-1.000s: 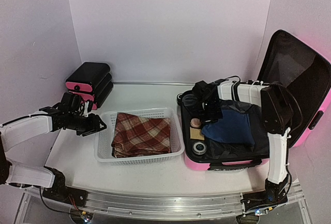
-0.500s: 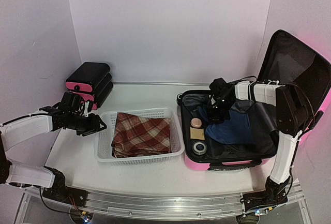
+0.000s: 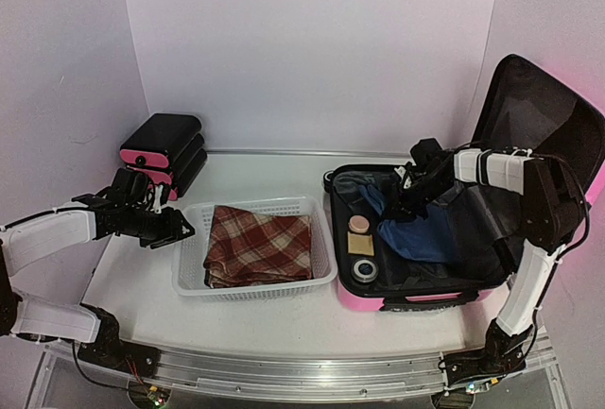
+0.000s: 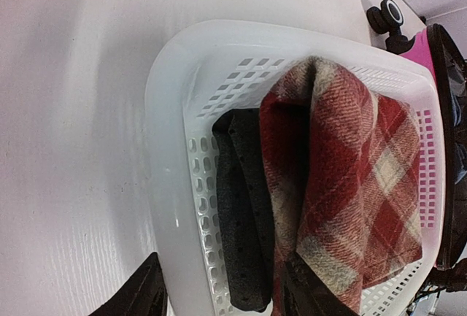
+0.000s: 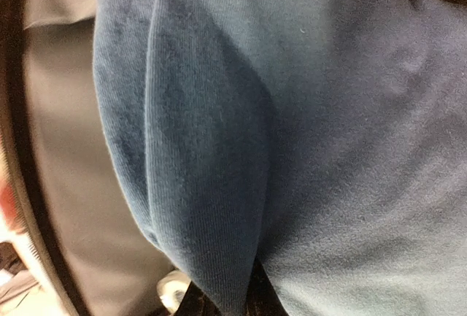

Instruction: Open, take out, and arrange the luggage

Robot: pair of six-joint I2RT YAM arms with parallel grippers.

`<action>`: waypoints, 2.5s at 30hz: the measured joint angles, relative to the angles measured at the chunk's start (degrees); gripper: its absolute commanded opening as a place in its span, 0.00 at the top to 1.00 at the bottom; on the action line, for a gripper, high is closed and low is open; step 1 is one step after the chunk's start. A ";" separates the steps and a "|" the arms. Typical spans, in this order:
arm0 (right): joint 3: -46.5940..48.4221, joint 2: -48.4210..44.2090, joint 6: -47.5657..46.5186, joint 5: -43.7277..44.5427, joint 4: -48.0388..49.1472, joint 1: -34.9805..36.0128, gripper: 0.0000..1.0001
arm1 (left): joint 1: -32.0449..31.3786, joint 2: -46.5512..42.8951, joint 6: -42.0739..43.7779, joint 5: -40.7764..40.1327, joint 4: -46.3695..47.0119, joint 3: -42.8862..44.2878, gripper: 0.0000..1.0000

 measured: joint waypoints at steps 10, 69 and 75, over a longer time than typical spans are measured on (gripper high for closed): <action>-1.55 -8.79 3.37 -12.76 2.03 0.44 1.00 | 0.02 0.07 -0.02 -0.13 -0.11 0.00 0.51; 38.71 25.62 27.87 -3.10 16.79 40.61 1.00 | -0.26 -0.72 -0.35 -1.11 0.74 -0.92 0.64; 40.15 27.98 28.70 -0.24 16.87 41.64 1.00 | -0.26 -0.72 -0.35 -1.11 0.74 -0.92 0.64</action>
